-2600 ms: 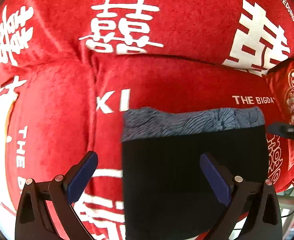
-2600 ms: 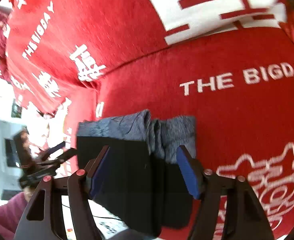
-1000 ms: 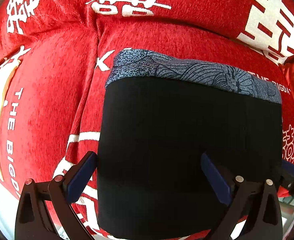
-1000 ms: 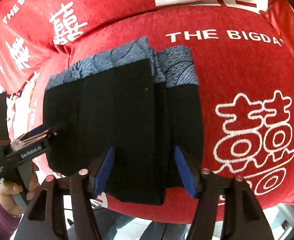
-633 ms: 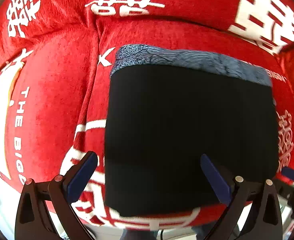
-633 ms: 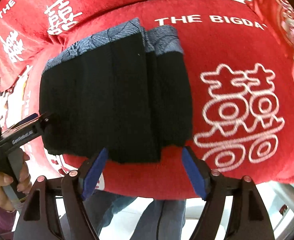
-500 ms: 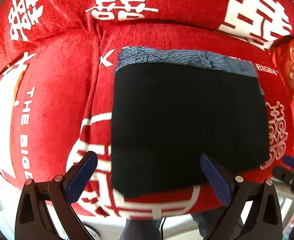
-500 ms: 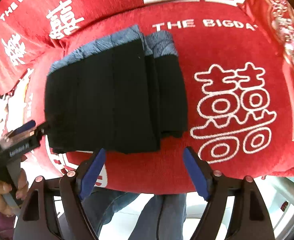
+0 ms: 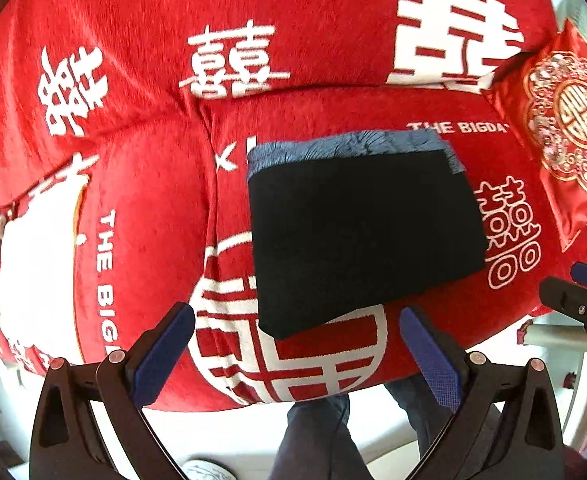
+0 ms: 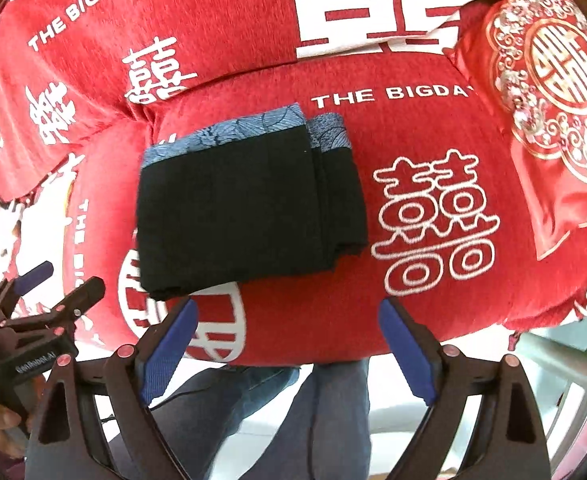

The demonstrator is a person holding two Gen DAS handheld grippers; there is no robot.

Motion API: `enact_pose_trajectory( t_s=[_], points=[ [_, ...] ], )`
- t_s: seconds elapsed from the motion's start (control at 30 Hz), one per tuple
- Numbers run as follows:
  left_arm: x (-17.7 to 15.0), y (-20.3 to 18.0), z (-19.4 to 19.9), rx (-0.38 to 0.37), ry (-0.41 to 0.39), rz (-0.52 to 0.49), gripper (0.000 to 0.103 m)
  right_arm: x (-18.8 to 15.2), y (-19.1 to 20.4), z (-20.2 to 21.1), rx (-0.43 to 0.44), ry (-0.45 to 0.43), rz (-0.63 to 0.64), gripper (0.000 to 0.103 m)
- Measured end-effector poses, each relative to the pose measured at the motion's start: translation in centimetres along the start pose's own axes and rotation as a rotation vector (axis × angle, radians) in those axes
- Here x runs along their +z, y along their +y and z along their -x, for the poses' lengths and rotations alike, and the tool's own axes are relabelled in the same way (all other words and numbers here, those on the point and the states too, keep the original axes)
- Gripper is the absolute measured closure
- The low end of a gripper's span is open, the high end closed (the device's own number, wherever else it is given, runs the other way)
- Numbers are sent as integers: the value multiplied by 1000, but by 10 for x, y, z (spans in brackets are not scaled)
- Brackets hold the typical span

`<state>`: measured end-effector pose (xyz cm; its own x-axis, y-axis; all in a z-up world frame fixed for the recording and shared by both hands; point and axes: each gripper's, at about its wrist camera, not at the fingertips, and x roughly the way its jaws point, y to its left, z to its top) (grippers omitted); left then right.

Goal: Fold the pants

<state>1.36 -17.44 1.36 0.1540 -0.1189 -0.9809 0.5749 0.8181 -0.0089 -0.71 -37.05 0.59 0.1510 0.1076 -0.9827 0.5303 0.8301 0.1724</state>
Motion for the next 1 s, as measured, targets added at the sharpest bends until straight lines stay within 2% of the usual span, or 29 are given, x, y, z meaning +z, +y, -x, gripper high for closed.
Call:
enact_pose_trajectory(
  t_s=[0.3,0.5,0.7,1.0],
  points=[
    [-3,2,35,28,-56,3,0,-7,14,34,-3,-38,-17,10],
    [-7,6,48,65,-55,73,0,0,21,43,-8,-37,48,10],
    [-11,-10,63,67,-63,125,0,2,14,61,-10,-31,101,10],
    [-7,-28,83,86,-88,117,0,5,11,64,11,-1,147,10]
  ],
)
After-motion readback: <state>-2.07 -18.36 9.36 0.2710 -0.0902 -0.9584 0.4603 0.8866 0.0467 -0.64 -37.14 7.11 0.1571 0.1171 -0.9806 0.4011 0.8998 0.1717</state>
